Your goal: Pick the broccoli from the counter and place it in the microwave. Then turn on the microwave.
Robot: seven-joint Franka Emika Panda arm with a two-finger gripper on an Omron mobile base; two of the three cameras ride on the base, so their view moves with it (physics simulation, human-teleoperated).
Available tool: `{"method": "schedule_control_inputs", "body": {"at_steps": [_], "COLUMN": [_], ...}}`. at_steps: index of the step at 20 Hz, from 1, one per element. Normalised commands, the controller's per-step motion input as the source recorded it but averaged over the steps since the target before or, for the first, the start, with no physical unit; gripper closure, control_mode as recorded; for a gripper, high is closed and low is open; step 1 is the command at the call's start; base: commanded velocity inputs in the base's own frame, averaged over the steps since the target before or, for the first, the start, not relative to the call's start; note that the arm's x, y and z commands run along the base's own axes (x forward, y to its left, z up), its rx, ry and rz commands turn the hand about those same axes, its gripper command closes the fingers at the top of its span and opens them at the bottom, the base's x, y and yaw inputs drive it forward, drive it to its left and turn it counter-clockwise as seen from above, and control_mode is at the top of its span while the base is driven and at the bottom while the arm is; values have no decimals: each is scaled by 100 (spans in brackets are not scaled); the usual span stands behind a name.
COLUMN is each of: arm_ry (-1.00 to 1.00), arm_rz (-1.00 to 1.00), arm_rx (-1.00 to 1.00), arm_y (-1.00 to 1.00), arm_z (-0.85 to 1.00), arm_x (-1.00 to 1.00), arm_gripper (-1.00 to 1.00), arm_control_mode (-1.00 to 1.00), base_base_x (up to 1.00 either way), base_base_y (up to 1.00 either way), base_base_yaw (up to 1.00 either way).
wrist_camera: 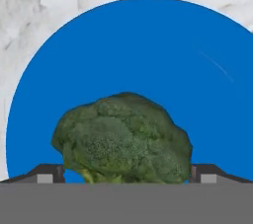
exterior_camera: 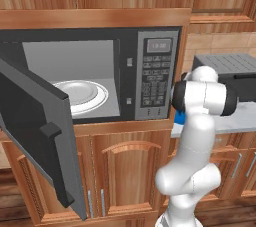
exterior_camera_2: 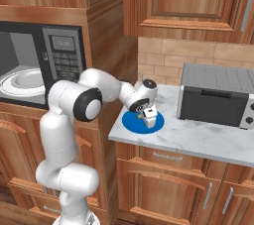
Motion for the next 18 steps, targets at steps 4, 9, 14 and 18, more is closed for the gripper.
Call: {"method": "schedule_control_inputs", "body": {"at_steps": [4,9,14,18], "arm_ry": [1,3,2,-3], "arm_rz": [0,0,-2,-5], "arm_rx": [2,2,2,2], "arm_y": [-3,0,-3,-1], "arm_z": [-28,-30,-26,0], "arm_x": [35,34,10,-47], "arm_gripper": [-100,100,100,100], "arm_control_mode": [-100,-100,-100,-100], "base_base_x": [0,0,0,0], "base_base_y": [0,0,0,0], "base_base_yaw": [0,0,0,0]}}
